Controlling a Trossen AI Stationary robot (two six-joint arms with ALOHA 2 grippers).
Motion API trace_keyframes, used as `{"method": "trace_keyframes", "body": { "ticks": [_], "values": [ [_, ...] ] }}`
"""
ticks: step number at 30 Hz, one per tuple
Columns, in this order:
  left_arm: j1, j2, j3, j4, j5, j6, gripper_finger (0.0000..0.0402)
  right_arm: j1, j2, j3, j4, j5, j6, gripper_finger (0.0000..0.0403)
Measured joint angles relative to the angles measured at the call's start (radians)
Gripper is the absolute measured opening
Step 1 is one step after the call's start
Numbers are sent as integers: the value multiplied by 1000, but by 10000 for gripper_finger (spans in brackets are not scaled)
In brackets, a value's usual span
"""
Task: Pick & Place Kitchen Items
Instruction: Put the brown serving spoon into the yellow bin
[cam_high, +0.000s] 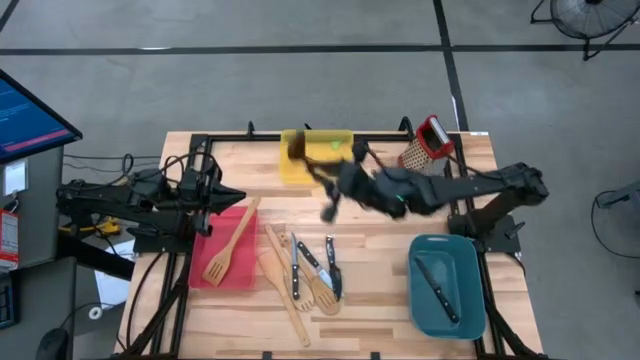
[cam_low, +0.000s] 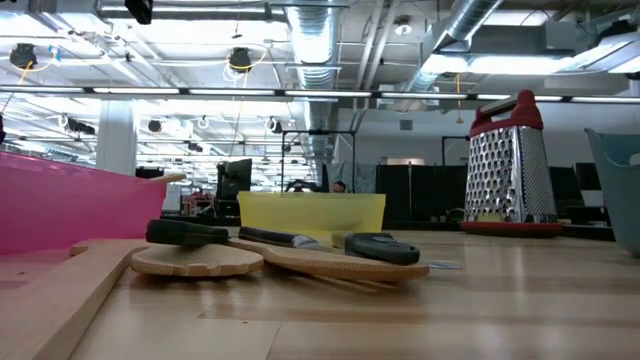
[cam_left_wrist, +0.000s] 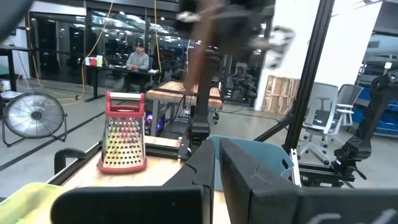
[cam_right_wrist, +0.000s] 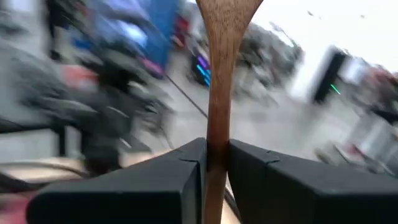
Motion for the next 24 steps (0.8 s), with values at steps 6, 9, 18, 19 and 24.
{"method": "trace_keyframes", "body": {
  "ticks": [6,9,18,19,24],
  "values": [
    [0,0,0,0,-1,-5,8,-234,116,-1,-196,-9,118,48],
    [0,0,0,0,-3,-2,8,-332,191,0,-284,-34,183,48],
    [0,0,0,-1,-3,-1,8,-479,434,-1,-331,-157,257,48],
    [0,0,0,-1,-3,-1,8,-482,451,0,-331,-162,257,48],
    [0,0,0,-4,-3,0,8,-488,500,1,-365,-173,257,48]
  ]
}}
